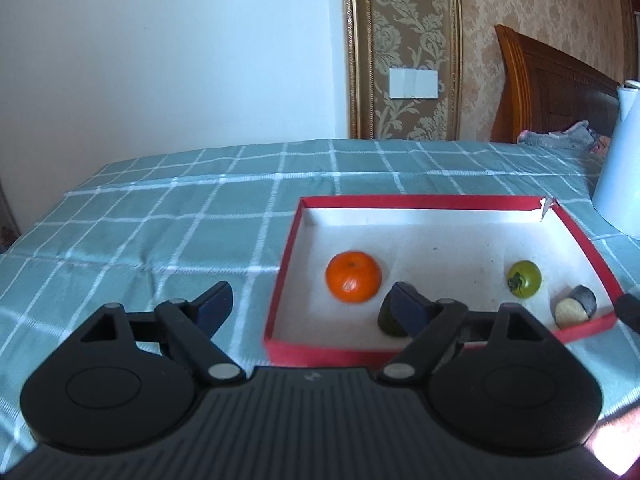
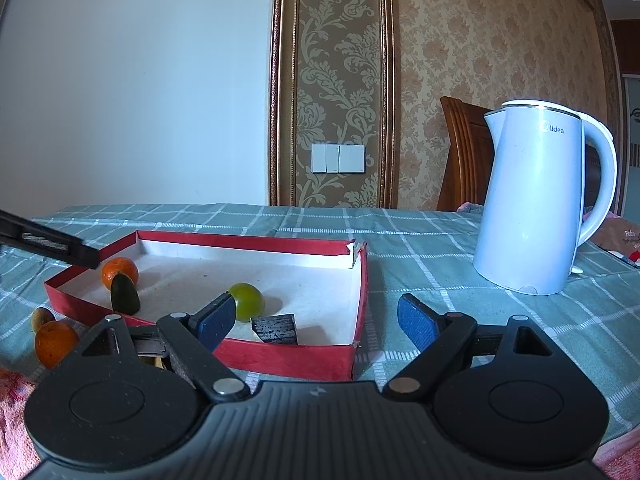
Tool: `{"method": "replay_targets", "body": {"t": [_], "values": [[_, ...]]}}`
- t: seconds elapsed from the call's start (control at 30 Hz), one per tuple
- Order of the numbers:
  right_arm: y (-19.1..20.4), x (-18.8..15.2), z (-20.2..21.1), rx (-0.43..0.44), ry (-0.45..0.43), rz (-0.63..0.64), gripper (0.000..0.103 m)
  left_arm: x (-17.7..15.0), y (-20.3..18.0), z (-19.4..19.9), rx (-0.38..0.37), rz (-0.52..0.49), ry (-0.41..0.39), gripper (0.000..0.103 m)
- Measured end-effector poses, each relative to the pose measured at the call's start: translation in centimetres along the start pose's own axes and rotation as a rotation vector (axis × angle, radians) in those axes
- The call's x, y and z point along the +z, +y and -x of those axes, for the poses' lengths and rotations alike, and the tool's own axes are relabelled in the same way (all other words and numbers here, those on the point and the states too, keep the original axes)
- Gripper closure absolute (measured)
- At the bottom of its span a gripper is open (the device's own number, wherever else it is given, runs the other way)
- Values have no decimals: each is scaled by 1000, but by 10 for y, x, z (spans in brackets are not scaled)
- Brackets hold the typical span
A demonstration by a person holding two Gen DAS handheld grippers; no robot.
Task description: Organize fruits
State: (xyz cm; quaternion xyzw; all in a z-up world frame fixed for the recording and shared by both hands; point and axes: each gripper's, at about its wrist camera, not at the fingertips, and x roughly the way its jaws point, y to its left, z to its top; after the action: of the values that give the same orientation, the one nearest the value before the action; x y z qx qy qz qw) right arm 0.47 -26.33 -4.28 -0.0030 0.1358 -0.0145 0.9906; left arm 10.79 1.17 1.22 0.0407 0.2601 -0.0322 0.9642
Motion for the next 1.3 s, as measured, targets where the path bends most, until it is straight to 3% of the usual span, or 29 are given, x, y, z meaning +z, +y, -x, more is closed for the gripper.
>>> {"method": "replay_targets", "body": {"t": [0.23, 0.6, 1.07, 1.3], "values": [[-2, 0, -2, 3, 13, -13, 15, -25, 7, 35, 36, -1, -32, 12], [-3, 1, -2, 9, 26, -22, 15, -48, 25, 52, 45, 30, -2, 11], [-4, -14, 30, 147, 121, -74, 15, -78, 53, 58, 65, 94, 28, 8], [17, -15, 28, 230, 154, 9, 15, -88, 54, 53, 53, 100, 52, 7]]}}
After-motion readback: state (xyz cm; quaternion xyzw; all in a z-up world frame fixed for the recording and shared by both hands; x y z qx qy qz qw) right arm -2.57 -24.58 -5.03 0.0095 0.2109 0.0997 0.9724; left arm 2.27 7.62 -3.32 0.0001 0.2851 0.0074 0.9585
